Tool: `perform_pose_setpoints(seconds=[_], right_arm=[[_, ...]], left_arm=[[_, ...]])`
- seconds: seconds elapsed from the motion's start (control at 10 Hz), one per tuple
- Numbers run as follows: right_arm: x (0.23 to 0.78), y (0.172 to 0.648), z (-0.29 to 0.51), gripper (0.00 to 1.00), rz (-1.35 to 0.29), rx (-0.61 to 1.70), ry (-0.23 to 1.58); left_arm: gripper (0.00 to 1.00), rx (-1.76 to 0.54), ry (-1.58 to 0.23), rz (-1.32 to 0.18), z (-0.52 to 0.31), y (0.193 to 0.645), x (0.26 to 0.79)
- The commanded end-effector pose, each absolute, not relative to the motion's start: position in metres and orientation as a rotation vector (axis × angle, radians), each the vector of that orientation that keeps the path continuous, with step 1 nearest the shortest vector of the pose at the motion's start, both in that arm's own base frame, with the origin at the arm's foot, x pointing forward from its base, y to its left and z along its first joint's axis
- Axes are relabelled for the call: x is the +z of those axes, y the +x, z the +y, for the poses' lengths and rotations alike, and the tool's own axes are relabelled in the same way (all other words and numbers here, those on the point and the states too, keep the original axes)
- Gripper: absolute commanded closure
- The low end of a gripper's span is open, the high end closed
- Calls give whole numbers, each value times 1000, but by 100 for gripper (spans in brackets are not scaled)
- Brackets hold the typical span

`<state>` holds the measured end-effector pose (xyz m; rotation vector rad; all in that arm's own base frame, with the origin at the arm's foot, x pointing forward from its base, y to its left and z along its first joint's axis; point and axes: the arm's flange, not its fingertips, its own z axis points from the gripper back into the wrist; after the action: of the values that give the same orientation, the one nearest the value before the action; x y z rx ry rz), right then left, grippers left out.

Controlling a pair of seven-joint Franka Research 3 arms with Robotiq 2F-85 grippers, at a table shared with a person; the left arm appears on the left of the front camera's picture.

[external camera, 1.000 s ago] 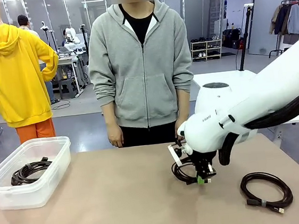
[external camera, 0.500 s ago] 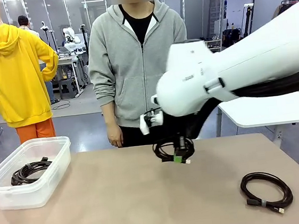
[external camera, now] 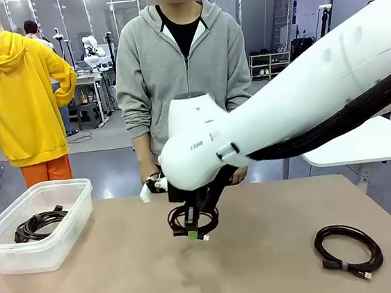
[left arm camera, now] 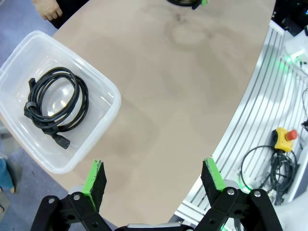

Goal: Organize and store the cables.
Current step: Place the USB Extension Cable into the Organizing box.

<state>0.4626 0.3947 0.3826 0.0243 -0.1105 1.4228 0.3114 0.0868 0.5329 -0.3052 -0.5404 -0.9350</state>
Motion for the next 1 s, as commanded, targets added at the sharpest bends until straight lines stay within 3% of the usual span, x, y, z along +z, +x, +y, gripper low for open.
perform_pose_setpoints(seconds=[0.0, 0.5, 0.6, 0.7, 0.8, 0.9], right_arm=[[372, 463, 415, 100, -142, 1393, -29], [334, 461, 427, 100, -111, 1392, -10], [337, 461, 426, 63, -92, 1398, 4], [342, 461, 423, 50, -94, 1418, 1], [346, 459, 421, 28, -95, 1405, 15], [352, 457, 418, 16, -106, 1391, 24]], left_arm=[[0, -927, -303, -538, 88, 315, 535], [0, -927, -303, -538, 88, 315, 535], [0, -927, -303, -538, 88, 315, 535], [0, -927, -303, -538, 88, 315, 535], [0, -927, -303, -538, 88, 315, 535], [0, -927, -303, -538, 88, 315, 535]])
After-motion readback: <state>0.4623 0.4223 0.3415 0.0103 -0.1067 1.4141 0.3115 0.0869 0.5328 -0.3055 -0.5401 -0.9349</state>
